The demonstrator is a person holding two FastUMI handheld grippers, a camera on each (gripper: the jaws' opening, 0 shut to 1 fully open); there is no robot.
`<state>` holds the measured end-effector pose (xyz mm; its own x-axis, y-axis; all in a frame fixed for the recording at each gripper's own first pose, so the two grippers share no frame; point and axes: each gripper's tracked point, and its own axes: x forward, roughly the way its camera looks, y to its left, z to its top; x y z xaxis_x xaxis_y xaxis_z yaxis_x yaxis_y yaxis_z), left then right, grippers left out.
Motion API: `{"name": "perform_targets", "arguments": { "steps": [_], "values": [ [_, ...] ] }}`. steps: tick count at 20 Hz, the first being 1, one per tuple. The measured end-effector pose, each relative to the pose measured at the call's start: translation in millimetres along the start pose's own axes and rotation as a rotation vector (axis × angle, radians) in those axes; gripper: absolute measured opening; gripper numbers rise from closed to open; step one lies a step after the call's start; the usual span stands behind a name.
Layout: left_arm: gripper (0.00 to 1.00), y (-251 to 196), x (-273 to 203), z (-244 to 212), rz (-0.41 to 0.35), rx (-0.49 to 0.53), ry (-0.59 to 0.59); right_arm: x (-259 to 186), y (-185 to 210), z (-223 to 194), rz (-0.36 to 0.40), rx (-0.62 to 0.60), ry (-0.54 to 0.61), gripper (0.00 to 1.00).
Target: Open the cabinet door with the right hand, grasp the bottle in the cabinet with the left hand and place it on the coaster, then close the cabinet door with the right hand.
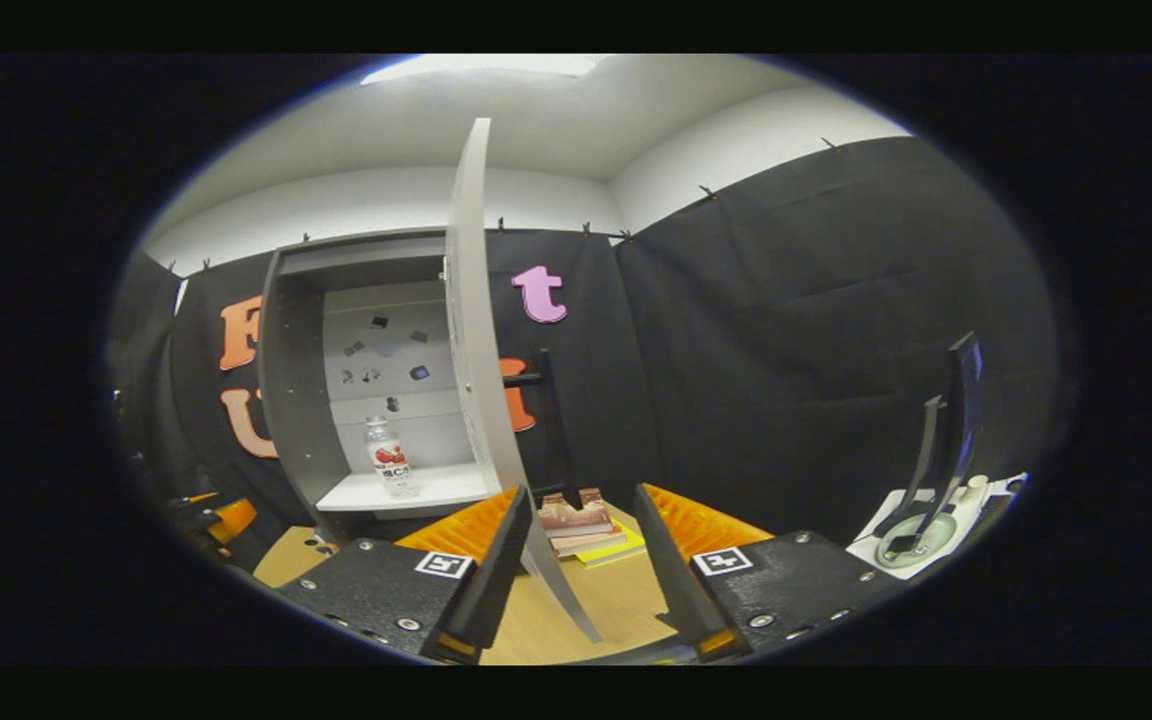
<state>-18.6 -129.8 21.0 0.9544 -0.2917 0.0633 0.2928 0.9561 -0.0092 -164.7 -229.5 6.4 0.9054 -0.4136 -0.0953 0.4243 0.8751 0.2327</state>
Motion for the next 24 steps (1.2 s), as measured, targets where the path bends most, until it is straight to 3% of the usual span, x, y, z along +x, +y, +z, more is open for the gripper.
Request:
{"name": "perform_targets", "arguments": {
  "steps": [1,2,5,6,13,19,24],
  "values": [
    [0.94,-2.2,0.6,0.9,-0.003,-0.001,-0.003,-3.6,11.0,0.6,0.011,-0.026,-0.001,0.76],
    [0.94,-5.0,3.7,1.9,-0.007,-0.003,-0.005,-7.3,20.6,0.6,0.024,-0.048,-0.004,0.74],
    [0.94,-12.0,11.2,5.6,-0.005,0.001,-0.010,-12.8,46.6,-4.2,0.080,-0.082,0.009,0.87],
    [0.95,-13.2,14.3,6.8,-0.004,0.004,-0.013,-14.7,57.7,-7.6,0.108,-0.090,0.016,0.83],
    [0.96,-29.5,65.5,9.4,-0.085,-0.042,-0.014,5.2,123.0,-13.6,0.188,-0.103,-0.002,0.89],
    [0.96,-41.4,150.2,-0.3,-0.189,-0.034,0.008,35.5,164.0,-12.6,0.132,-0.176,-0.055,0.91],
    [0.96,-63.1,213.0,-17.1,-0.286,-0.044,0.040,59.1,188.6,-27.4,0.086,-0.149,-0.025,0.91]
  ]
}}
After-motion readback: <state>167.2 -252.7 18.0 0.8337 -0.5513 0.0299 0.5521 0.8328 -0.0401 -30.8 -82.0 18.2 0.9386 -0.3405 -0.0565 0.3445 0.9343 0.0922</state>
